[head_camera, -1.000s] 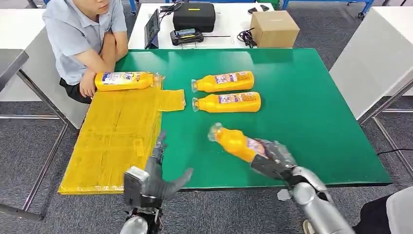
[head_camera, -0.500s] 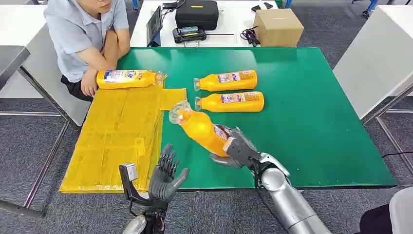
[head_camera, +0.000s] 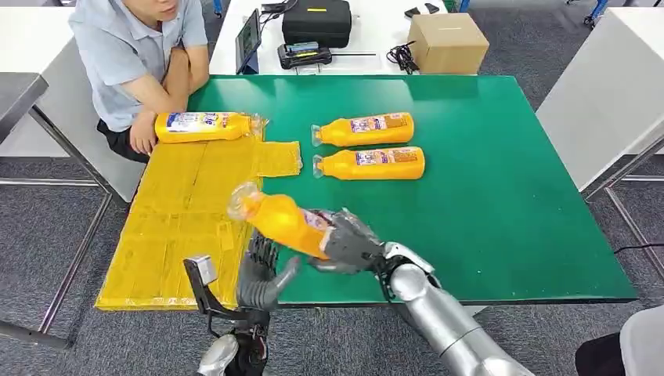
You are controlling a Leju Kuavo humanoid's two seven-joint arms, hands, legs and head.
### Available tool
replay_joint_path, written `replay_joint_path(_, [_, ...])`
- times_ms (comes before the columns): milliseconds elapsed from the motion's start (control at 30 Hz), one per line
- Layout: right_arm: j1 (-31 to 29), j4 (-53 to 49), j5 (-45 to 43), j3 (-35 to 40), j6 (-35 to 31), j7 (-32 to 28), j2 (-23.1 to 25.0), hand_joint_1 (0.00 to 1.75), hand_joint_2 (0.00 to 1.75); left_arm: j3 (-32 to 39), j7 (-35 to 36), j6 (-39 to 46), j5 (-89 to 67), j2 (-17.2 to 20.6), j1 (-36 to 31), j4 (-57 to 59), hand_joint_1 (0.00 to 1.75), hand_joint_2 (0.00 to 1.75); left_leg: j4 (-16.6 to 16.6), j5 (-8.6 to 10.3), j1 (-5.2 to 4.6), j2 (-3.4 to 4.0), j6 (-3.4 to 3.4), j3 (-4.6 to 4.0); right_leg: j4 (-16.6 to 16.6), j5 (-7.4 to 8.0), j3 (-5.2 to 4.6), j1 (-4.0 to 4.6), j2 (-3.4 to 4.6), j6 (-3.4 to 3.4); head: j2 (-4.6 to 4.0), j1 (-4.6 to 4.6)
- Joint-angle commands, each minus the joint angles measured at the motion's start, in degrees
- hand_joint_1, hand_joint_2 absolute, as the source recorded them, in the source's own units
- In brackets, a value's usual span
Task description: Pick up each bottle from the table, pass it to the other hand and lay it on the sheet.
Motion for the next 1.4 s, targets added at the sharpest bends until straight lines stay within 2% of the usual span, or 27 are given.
replay_joint_path(33, [-2.0,8.5,1.0,5.7,-3.8,-0.3,0.8,1.75,1.75,-1.8,-4.7,8.1,-7.8,1.8,-2.7,-3.9,0.00,1.75,0.0,-0.09,0.07,0.04,-0.11,0.16,0.0,-0.06,0.18,0.08,0.01,-0.13,0.00,0.00])
replay_joint_path(300, [-2.4,8.3,1.4,6.3,-4.0,-0.2,1.1,1.75,1.75,-1.9,-4.7,8.5,-7.3,1.3,-3.8,-1.7,0.00,1.75,0.0,-0.04,0.03,0.02,-0.09,0.02,0.0,-0.02,0.03,0.04,0.00,-0.10,0.00,0.00])
replay_joint_path(400, [-2.5,8.9,1.4,7.3,-3.4,-0.5,1.9,1.75,1.75,-1.3,0.0,1.9,-0.5,0.0,-3.1,-1.1,0.00,1.75,0.0,-0.03,0.01,0.01,-0.07,0.01,0.0,-0.02,0.00,0.02,-0.01,-0.09,0.00,0.00])
replay_joint_path(600, [-3.4,9.6,1.3,8.7,-2.8,-2.0,2.6,1.75,1.75,-4.8,6.9,-9.3,6.6,1.4,-2.5,2.1,0.00,1.75,0.0,-0.05,0.01,0.04,-0.07,0.01,0.0,-0.03,0.01,0.02,0.02,-0.09,0.00,0.00])
replay_joint_path(800, [-3.5,7.5,-0.1,8.7,-1.3,-2.1,2.7,1.75,1.75,-6.5,5.5,-10.3,5.2,2.2,-4.9,6.4,0.00,1.75,0.0,-0.07,0.02,0.07,-0.09,0.05,0.0,-0.04,0.06,0.03,0.04,-0.11,0.00,0.02])
replay_joint_path(967, [-3.6,5.5,-3.4,9.0,1.8,-1.9,2.2,1.75,1.75,-6.0,3.3,-13.3,6.0,2.9,-5.0,4.9,0.00,1.75,0.0,-0.04,0.01,0.03,-0.08,-0.08,0.0,-0.02,-0.09,0.02,-0.01,-0.09,0.00,0.00])
replay_joint_path(1400, [-4.7,6.5,-3.3,11.1,2.0,-1.7,2.9,1.75,1.75,-6.3,1.4,-10.6,3.5,2.3,-6.4,5.3,0.00,1.75,0.1,-0.11,0.05,0.07,-0.13,-0.01,0.1,-0.07,-0.02,0.07,0.02,-0.16,0.00,0.00])
